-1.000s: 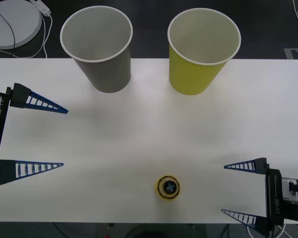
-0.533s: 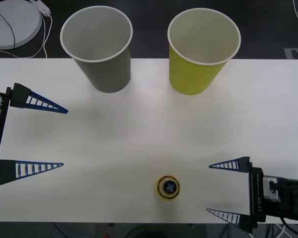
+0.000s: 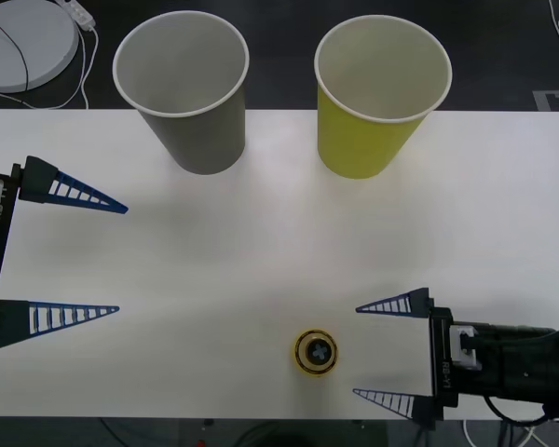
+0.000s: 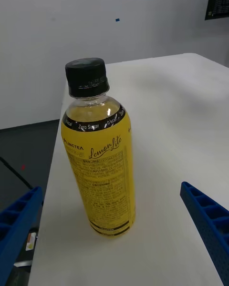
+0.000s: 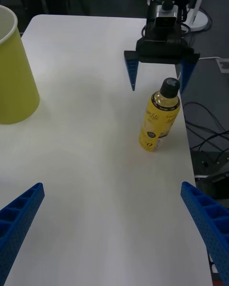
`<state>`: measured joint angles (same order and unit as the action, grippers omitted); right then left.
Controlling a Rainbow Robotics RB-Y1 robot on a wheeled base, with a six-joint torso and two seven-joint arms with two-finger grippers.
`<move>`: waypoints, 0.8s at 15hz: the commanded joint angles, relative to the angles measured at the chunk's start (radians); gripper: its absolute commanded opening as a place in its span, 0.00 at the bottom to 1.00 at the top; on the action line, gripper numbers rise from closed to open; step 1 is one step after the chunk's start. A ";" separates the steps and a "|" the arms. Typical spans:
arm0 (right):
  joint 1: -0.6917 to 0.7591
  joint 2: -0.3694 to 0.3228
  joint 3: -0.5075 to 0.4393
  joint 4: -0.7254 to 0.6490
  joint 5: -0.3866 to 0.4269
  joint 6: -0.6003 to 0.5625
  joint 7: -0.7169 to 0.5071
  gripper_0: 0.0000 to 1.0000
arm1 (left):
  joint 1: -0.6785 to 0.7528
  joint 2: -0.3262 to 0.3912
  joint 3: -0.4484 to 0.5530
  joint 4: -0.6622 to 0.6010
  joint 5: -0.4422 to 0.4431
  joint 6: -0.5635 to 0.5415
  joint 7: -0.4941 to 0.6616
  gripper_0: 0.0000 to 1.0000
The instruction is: Put the can into the green bin and the plastic bottle into the gray bin
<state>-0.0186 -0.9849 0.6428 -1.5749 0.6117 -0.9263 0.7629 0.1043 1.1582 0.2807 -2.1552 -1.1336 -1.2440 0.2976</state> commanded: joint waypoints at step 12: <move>-0.147 0.061 0.158 -0.001 -0.006 0.057 -0.013 1.00 | 0.000 0.000 0.000 0.000 0.000 0.000 0.000 1.00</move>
<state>-0.1594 -0.9264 0.7946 -1.5745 0.6056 -0.8752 0.7517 0.1043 1.1582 0.2807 -2.1552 -1.1336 -1.2440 0.2976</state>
